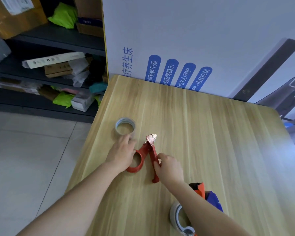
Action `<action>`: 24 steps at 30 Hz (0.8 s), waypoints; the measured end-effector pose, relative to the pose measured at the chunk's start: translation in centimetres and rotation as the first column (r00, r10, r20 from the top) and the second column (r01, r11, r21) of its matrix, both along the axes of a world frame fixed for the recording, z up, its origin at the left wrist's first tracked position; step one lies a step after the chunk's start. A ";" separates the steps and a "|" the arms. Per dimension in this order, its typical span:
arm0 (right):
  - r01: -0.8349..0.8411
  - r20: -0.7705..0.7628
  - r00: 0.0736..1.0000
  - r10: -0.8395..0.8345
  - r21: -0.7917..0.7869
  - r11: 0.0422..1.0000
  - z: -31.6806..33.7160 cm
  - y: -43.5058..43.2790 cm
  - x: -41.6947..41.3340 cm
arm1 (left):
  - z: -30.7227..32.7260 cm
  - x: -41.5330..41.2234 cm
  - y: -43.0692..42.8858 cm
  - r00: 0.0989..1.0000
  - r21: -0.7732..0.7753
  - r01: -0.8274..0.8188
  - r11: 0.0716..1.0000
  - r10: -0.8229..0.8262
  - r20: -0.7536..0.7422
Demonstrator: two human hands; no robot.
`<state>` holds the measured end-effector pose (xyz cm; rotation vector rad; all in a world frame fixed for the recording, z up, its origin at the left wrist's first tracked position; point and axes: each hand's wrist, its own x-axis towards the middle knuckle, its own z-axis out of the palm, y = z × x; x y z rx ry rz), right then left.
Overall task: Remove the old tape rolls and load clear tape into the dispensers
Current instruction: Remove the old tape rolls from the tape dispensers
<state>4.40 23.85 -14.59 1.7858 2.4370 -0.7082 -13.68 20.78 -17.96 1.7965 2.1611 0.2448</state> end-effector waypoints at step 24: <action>-0.330 -0.058 0.940 0.335 -0.390 0.860 1.0 -9.5 4.7 | 0.1 7.2 -14.1 0.976 -0.315 -0.181 0.932 0.209 0.058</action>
